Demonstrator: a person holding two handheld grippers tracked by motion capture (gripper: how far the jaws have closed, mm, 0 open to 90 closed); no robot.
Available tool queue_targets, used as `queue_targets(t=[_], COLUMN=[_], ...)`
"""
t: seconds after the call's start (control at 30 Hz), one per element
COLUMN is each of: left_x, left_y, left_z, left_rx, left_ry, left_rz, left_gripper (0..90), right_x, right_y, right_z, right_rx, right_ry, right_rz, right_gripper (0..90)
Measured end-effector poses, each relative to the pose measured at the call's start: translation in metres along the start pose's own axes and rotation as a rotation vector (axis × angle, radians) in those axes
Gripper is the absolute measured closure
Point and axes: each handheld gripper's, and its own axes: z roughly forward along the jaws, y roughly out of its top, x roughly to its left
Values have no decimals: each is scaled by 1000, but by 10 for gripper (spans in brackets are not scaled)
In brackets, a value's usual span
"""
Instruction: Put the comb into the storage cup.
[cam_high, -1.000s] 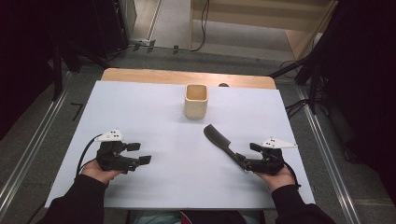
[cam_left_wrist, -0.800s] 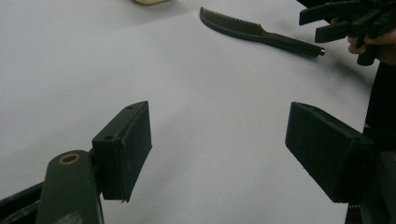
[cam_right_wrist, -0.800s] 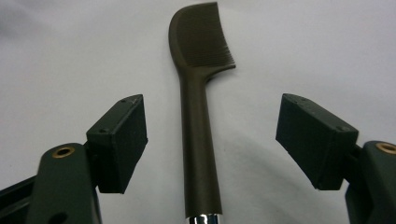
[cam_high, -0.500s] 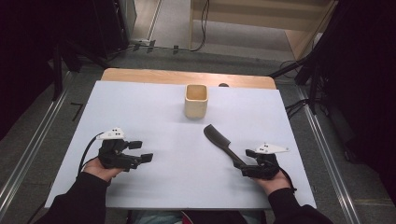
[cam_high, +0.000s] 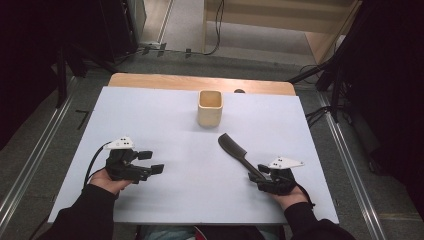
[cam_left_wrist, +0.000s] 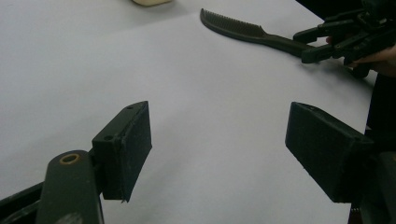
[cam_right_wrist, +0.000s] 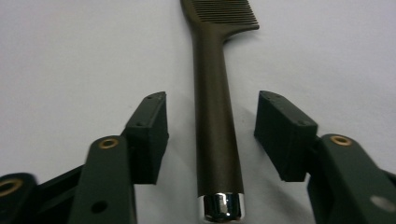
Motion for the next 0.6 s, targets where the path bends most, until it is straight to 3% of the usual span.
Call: queue_targets(t=[0.03, 0.23, 0.6], left_x=[0, 0, 0], left_y=[0, 0, 0], left_z=[0, 1, 1], left_rx=[1, 3, 9], left_ry=[0, 0, -6], left_rz=[1, 1, -3], left_gripper=[234, 234, 234], right_x=[0, 3, 0], right_y=[0, 0, 8], right_z=[0, 0, 0], right_rx=[0, 6, 53], right_ry=[0, -26, -12], right_rz=[0, -5, 21], right_gripper=[501, 691, 702])
